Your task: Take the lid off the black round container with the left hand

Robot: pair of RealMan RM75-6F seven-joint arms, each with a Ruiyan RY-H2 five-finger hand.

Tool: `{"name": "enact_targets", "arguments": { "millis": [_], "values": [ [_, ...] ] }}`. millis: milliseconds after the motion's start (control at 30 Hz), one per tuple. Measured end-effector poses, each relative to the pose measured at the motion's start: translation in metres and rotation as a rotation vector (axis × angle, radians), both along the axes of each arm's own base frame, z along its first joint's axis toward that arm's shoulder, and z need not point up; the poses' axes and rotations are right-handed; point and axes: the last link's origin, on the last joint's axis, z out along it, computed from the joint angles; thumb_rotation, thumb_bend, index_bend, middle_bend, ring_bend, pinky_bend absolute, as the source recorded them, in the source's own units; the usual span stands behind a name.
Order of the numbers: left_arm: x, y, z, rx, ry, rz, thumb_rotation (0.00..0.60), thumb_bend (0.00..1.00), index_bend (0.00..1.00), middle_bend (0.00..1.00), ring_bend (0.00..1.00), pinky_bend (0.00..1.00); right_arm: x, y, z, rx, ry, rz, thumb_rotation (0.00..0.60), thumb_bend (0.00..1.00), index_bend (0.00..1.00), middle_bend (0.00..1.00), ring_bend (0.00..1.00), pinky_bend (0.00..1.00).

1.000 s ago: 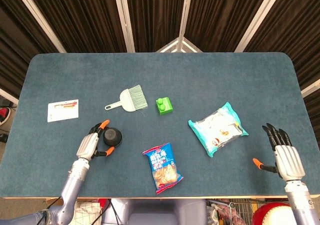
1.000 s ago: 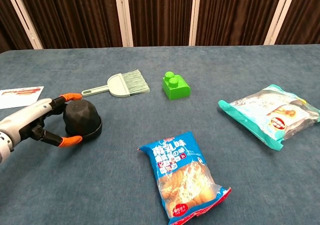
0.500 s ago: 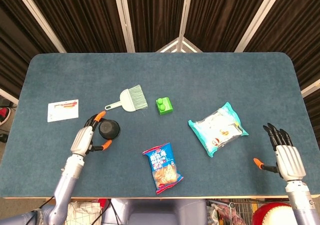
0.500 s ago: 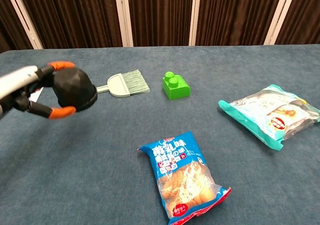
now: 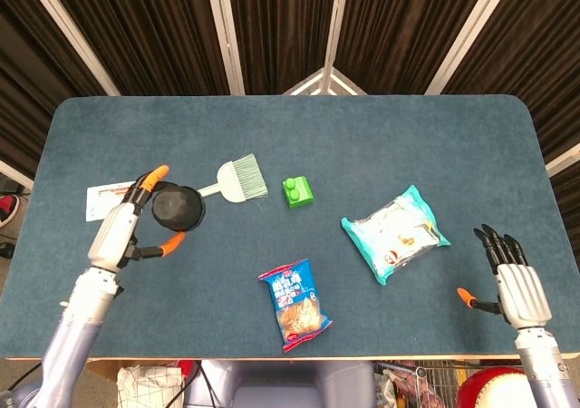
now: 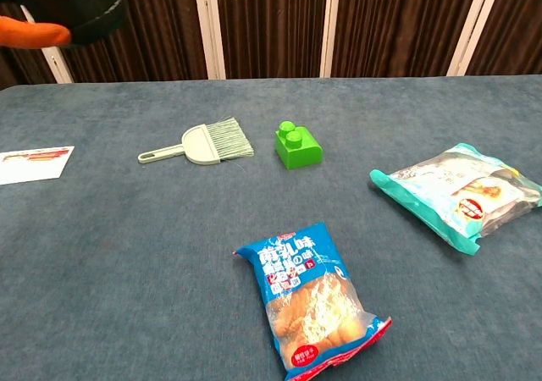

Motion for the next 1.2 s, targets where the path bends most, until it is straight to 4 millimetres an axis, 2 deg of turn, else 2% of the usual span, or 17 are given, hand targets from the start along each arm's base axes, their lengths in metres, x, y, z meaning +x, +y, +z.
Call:
{"name": "enact_targets", "arguments": {
  "millis": [100,267,367,433,533,633,733,867,933,1000,1200],
  "values": [
    [-0.014,0.001,-0.010,-0.042,0.021,0.037,0.600,0.55,0.07,0.31,0.00,0.00,0.002,0.000,0.000,0.000,-0.004,0.002,0.600,0.21,0.00,0.03,0.11,0.04],
    [-0.046,0.011,-0.049,-0.123,0.089,0.106,0.600,0.55,0.07,0.30,0.00,0.00,0.002,-0.001,0.002,-0.005,-0.009,0.006,0.600,0.21,0.00,0.03,0.11,0.04],
    [-0.048,0.016,-0.074,-0.160,0.110,0.114,0.600,0.55,0.07,0.30,0.00,0.00,0.002,0.000,0.002,-0.006,-0.010,0.004,0.600,0.21,0.00,0.03,0.11,0.04],
    [-0.042,0.017,-0.080,-0.162,0.123,0.099,0.600,0.55,0.07,0.30,0.00,0.00,0.001,0.000,0.003,-0.007,-0.014,0.004,0.600,0.21,0.00,0.03,0.11,0.04],
    [-0.031,0.018,-0.075,-0.140,0.116,0.075,0.600,0.55,0.08,0.30,0.00,0.00,0.001,0.000,0.005,-0.011,-0.018,0.005,0.600,0.21,0.00,0.03,0.11,0.04],
    [-0.012,0.015,-0.062,-0.102,0.088,0.035,0.600,0.55,0.08,0.31,0.00,0.00,0.000,0.001,0.006,-0.016,-0.021,0.007,0.600,0.21,0.00,0.03,0.11,0.04],
    [0.011,0.010,-0.039,-0.052,0.053,-0.013,0.600,0.55,0.08,0.31,0.00,0.00,0.002,0.002,0.008,-0.019,-0.024,0.013,0.600,0.21,0.00,0.03,0.11,0.04],
    [0.027,0.000,-0.010,-0.004,0.031,-0.041,0.600,0.55,0.08,0.31,0.00,0.00,0.002,0.004,0.006,-0.014,-0.022,0.013,0.600,0.21,0.00,0.03,0.11,0.04],
    [0.025,-0.003,-0.006,-0.008,0.038,-0.035,0.600,0.55,0.08,0.31,0.00,0.00,0.002,0.005,0.006,-0.012,-0.021,0.012,0.600,0.21,0.00,0.03,0.11,0.04],
    [0.018,-0.002,-0.012,-0.025,0.050,-0.015,0.600,0.55,0.08,0.31,0.00,0.00,0.002,0.003,0.005,-0.010,-0.021,0.012,0.600,0.21,0.00,0.03,0.11,0.04],
    [-0.027,0.014,-0.054,-0.120,0.134,0.097,0.600,0.55,0.07,0.30,0.00,0.00,0.003,0.000,0.005,-0.012,-0.019,0.011,0.600,0.21,0.00,0.03,0.11,0.04]
  ]
}}
